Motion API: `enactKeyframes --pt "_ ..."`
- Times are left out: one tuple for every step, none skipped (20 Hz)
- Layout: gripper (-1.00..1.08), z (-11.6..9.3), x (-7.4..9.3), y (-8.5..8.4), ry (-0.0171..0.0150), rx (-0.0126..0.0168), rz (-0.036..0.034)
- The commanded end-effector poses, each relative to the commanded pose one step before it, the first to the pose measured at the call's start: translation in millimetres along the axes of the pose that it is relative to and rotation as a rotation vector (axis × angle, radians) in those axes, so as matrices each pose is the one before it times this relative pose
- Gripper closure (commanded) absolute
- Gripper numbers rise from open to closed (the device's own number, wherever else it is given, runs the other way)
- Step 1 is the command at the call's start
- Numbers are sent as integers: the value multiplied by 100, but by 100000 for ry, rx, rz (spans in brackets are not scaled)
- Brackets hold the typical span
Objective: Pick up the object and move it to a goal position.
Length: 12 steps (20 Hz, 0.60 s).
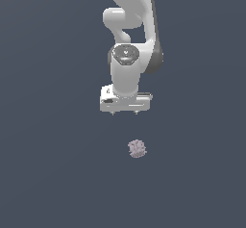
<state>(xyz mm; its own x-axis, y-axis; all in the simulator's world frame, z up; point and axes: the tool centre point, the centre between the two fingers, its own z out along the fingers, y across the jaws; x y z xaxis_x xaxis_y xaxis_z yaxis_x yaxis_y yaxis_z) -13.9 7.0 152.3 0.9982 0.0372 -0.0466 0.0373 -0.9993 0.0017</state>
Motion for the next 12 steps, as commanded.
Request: enactKeyframes --pt "-92 0 0 1 0 0 0" --pt "-92 9 13 8 0 0 0" --pt "-92 -13 27 4 63 -141 9" --pt "-92 -4 49 16 74 -166 15" --pt "-92 -5 67 22 101 -226 23" --pt "-92 -7 85 27 129 -287 34" --pt "-92 -9 99 31 150 -330 49" --pt "-92 -8 87 26 130 -283 56" --pt "-92 -5 67 19 98 -211 57" --pt "-92 -5 46 12 68 -144 57" --pt "-92 4 26 1 26 -53 36" --pt "-92 1 3 -16 0 0 0"
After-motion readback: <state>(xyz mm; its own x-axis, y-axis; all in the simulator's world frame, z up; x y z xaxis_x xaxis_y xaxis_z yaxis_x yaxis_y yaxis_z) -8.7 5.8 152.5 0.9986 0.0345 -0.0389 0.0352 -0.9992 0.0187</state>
